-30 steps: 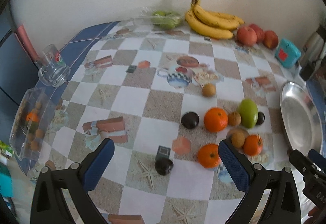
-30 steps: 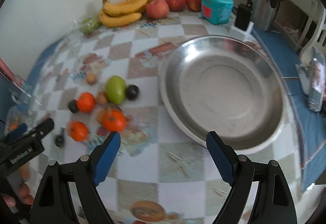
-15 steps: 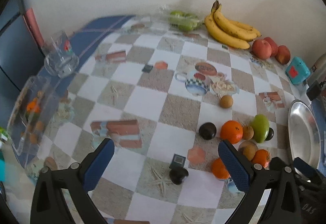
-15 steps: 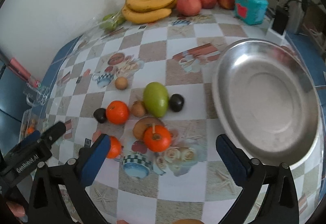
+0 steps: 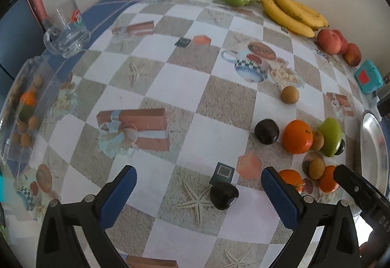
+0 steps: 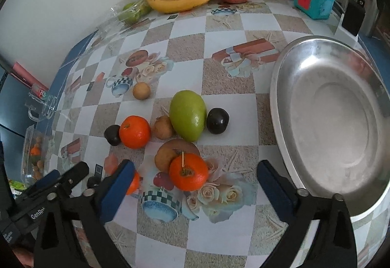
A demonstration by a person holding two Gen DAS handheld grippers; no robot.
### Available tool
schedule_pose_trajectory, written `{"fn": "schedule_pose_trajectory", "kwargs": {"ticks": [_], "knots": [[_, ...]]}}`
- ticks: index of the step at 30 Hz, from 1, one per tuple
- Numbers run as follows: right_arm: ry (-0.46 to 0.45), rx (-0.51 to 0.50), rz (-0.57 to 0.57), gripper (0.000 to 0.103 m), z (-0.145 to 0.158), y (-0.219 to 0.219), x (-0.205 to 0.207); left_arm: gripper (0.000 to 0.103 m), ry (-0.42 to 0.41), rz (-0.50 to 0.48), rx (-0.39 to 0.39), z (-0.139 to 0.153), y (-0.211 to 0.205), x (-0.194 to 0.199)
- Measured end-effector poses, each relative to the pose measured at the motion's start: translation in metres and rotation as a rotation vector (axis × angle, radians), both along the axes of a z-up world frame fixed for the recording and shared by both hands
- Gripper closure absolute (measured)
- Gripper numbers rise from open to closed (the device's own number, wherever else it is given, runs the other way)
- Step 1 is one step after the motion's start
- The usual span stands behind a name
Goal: Organize fruits
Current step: 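Grasp the black plum with the left tool while the right tool grasps the orange persimmon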
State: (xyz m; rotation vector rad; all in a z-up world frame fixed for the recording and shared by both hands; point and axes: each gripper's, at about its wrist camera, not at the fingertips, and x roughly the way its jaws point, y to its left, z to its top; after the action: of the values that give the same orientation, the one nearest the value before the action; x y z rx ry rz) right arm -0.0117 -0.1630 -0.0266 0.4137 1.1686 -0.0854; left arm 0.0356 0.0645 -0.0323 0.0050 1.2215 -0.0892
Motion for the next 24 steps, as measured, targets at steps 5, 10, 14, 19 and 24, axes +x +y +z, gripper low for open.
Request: {"fn": "schedule_pose_trajectory", "kwargs": {"ticks": [5,10,14,19,24], "knots": [[0.012,0.011,0.031,0.029,-0.004,0.006,0.003,0.003,0.015,-0.005,-0.015,-0.003,-0.001,0.002],[0.007,0.003,0.046,0.031,-0.004,0.009,0.004,0.024,0.060,-0.035,-0.043,-0.009,-0.006,0.003],[0.024,0.007,0.050,0.043,-0.009,0.010,0.004,0.033,0.078,-0.054,-0.058,-0.011,-0.011,0.002],[0.038,0.010,0.050,0.050,-0.013,0.010,0.004,0.051,0.107,-0.061,-0.089,-0.015,-0.012,0.002],[0.048,0.018,0.050,0.054,-0.015,0.010,0.003,0.065,0.115,-0.065,-0.106,-0.015,-0.012,0.001]]}}
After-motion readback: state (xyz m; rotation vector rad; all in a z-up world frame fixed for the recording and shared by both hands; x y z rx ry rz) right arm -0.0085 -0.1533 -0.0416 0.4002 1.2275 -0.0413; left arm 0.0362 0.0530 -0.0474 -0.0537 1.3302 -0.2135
